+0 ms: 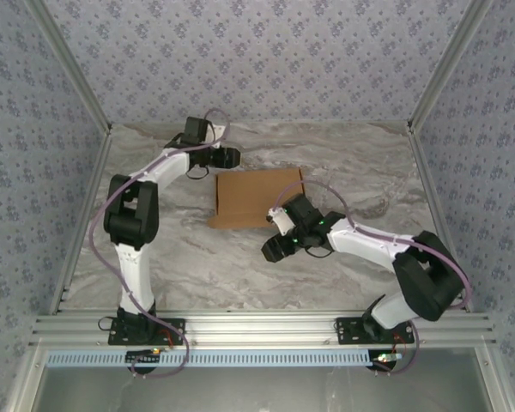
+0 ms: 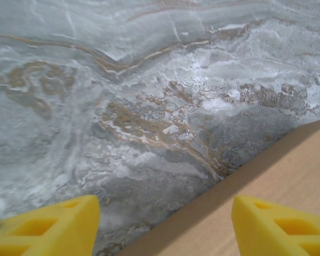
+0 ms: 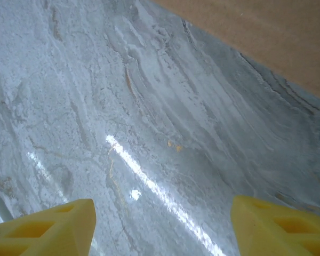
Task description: Fold the paper box
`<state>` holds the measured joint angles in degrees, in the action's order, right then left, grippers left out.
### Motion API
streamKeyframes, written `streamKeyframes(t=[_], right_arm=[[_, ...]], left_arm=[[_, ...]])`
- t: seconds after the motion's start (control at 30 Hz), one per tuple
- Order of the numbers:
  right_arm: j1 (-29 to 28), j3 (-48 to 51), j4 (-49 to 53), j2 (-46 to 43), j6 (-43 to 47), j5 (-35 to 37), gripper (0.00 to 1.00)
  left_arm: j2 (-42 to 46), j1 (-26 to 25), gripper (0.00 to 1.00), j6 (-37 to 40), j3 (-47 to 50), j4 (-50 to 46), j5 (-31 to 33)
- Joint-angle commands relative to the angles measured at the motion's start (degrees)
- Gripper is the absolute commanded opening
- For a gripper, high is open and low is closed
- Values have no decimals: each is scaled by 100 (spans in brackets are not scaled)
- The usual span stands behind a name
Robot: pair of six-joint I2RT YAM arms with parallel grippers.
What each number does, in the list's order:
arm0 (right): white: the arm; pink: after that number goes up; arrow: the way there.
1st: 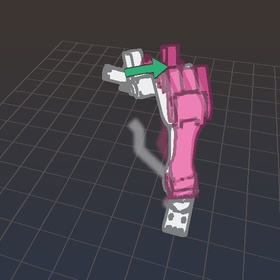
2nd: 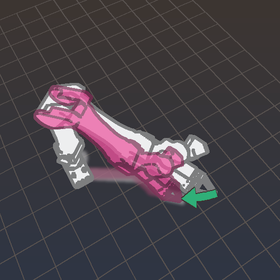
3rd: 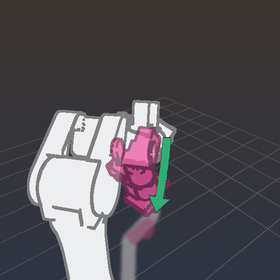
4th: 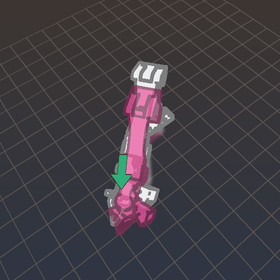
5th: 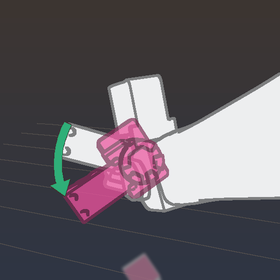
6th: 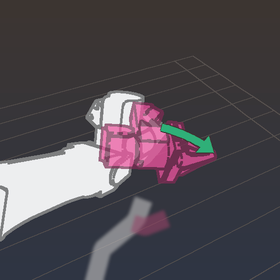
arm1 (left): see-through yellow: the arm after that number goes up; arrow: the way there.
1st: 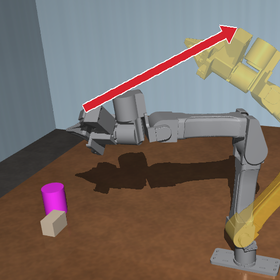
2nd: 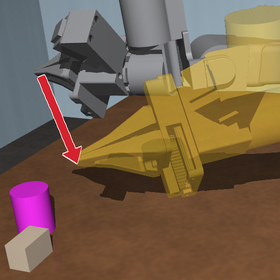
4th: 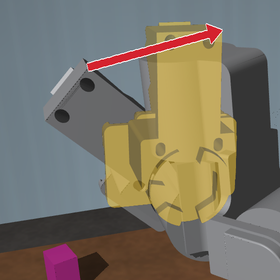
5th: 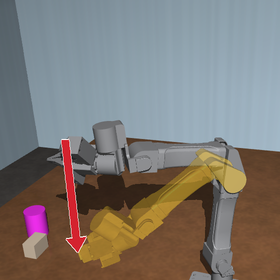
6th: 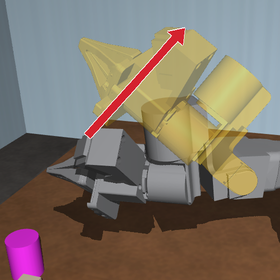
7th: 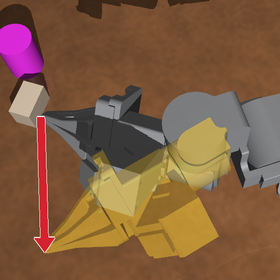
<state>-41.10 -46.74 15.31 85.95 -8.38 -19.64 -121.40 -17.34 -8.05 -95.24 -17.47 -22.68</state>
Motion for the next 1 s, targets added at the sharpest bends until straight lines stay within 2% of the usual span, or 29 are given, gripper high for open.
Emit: streamKeyframes(t=[0.0,0.13,0.23,0.47,0.67,0.8,0.97], right_arm=[[184,3,-515,266,-228,-392,69],[561,-146,-841,525,-303,-841,68],[901,-241,-978,596,-353,-1106,68],[1757,-274,-1421,747,-689,-1785,68],[2396,-143,-1812,853,-1186,-2059,69],[2602,136,-2239,798,-1517,-2125,69],[2609,348,-2753,799,-1948,-2107,69]], left_arm=[[-264,12,66,264,-497,-1004,-644],[-583,81,65,350,-964,-1610,-1033],[-555,150,64,287,-868,-1587,-1364],[-11,205,63,-3,131,-1057,-1848],[753,201,63,-460,1404,-209,-2058],[1074,196,63,-628,2016,204,-2331],[902,247,64,-489,1735,-85,-1876]])
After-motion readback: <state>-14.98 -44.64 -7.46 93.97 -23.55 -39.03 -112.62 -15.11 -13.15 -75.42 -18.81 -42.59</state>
